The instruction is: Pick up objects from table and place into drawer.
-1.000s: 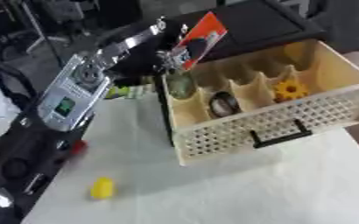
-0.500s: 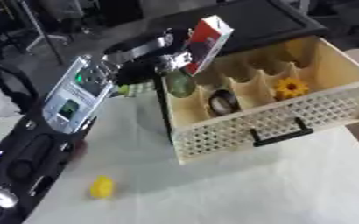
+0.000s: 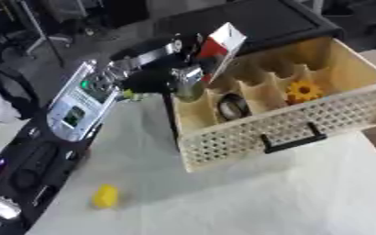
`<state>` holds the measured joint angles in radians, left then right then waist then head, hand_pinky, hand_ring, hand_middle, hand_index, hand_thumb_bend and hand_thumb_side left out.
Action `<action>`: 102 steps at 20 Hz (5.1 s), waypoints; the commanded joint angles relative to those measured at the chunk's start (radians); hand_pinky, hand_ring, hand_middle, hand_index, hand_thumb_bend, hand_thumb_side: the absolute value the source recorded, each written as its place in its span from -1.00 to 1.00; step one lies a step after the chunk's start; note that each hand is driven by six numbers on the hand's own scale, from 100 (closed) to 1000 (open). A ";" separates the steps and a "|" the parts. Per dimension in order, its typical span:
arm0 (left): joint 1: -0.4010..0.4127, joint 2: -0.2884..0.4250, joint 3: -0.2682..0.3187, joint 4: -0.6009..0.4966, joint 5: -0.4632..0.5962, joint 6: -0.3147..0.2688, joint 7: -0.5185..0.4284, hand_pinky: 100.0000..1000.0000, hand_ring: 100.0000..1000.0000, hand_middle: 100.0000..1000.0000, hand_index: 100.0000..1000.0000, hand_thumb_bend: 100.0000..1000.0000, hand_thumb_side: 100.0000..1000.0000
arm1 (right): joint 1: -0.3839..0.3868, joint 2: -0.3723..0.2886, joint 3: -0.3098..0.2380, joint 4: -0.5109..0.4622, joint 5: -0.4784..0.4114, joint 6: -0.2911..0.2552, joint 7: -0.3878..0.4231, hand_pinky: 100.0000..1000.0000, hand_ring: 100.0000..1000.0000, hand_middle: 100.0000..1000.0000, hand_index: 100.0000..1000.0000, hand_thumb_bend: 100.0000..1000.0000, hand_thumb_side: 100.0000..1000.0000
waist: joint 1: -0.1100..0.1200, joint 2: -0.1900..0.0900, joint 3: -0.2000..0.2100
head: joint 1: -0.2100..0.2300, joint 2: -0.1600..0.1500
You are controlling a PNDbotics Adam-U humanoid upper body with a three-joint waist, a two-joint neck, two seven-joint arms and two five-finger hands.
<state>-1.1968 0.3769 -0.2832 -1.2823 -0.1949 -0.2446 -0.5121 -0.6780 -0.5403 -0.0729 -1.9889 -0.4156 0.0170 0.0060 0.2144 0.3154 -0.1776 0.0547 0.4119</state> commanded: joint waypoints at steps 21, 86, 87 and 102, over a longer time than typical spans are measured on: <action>-0.019 0.022 0.018 -0.006 -0.142 0.033 0.221 0.27 0.66 0.80 1.00 -1.00 -0.63 | -0.018 0.000 -0.006 -0.011 -0.006 0.024 0.010 0.39 0.35 -0.38 0.36 -1.00 1.00 | -0.004 -0.015 -0.006 | 0.005 0.004; 0.925 -0.006 0.253 -0.718 0.534 0.202 -0.036 -0.24 0.17 0.17 0.65 -1.00 0.65 | 0.055 -0.605 0.256 -0.011 -0.091 -0.282 0.866 0.21 0.56 -0.05 0.62 -1.00 1.00 | -0.207 -0.096 0.123 | -0.028 0.144; 0.929 -0.011 0.253 -0.718 0.528 0.207 -0.039 -0.23 0.17 0.17 0.65 -1.00 0.66 | 0.057 -0.604 0.267 -0.011 -0.088 -0.269 0.884 0.21 0.56 -0.04 0.63 -1.00 1.00 | -0.208 -0.096 0.124 | -0.030 0.145; 0.936 -0.052 0.245 -0.718 0.500 0.236 -0.070 -0.23 0.17 0.17 0.63 -1.00 0.72 | 0.013 -0.529 0.483 0.007 0.094 -0.038 0.901 0.26 0.66 0.14 0.81 -1.00 1.00 | -0.208 -0.085 0.148 | -0.051 0.144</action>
<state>-0.2544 0.3232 -0.0405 -1.9858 0.3107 -0.0092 -0.5784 -0.6502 -1.0577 0.4067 -1.9837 -0.3417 -0.0416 0.9084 0.0087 0.2444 -0.0289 0.0064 0.5528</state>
